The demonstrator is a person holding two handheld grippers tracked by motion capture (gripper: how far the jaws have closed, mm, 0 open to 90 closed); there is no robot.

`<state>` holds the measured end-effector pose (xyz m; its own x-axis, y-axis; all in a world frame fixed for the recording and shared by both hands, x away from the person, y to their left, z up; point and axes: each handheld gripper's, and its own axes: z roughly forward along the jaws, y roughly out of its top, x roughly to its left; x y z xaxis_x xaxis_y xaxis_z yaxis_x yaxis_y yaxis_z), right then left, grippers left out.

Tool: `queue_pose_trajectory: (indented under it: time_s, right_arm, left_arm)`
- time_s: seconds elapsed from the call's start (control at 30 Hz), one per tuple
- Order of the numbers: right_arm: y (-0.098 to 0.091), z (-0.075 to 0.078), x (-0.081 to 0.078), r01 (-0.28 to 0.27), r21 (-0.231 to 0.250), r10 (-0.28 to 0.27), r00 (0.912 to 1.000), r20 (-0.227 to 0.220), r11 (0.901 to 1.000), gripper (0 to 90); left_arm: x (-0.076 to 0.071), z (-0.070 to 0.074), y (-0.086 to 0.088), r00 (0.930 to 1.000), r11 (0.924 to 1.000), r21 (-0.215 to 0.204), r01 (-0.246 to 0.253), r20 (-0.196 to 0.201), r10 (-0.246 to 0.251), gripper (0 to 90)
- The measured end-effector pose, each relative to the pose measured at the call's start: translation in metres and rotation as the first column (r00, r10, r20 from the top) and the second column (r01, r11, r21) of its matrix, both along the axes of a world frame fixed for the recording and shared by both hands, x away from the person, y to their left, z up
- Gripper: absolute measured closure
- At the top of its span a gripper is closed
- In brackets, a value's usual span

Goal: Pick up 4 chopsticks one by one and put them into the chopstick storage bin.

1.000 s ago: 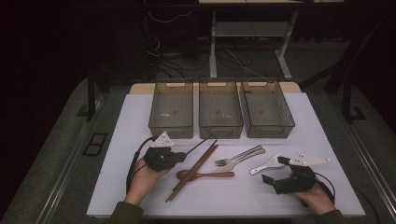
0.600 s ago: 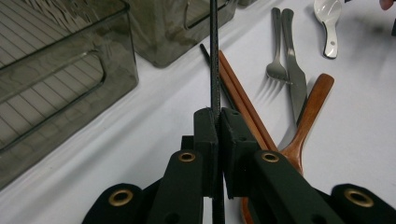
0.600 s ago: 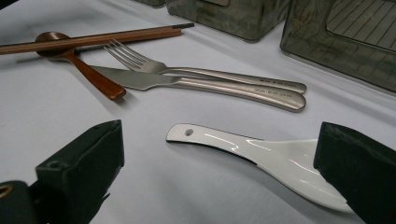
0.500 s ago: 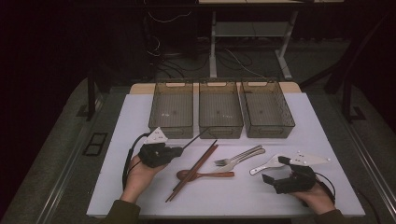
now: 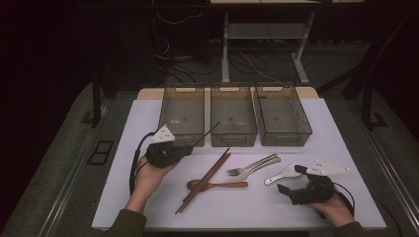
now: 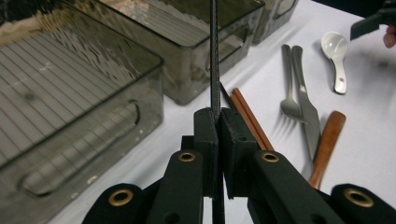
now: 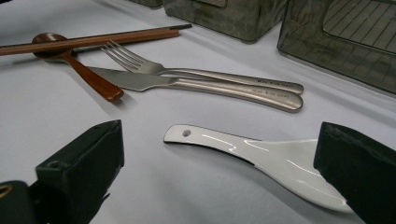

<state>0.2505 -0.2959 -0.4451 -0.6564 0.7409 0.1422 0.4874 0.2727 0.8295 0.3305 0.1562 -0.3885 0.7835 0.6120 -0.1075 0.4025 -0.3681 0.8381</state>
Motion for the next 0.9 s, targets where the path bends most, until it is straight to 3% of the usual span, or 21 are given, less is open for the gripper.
queue_pose_trajectory:
  time_s: [0.4, 0.9]
  right_arm:
    - [-0.001, 0.0, 0.0, 0.005, -0.001, -0.005, 1.0, 0.001, 1.0, 1.4]
    - [0.001, 0.0, -0.001, 0.0, -0.003, 0.0, 1.0, 0.002, 1.0, 1.4]
  left_arm:
    - [0.019, 0.007, 0.005, 0.9988, 0.9984, -0.031, -0.048, 0.011, 0.048, 84.7]
    - [0.047, 0.018, -0.002, 0.9982, 0.9984, -0.025, -0.051, 0.03, 0.051, 84.6]
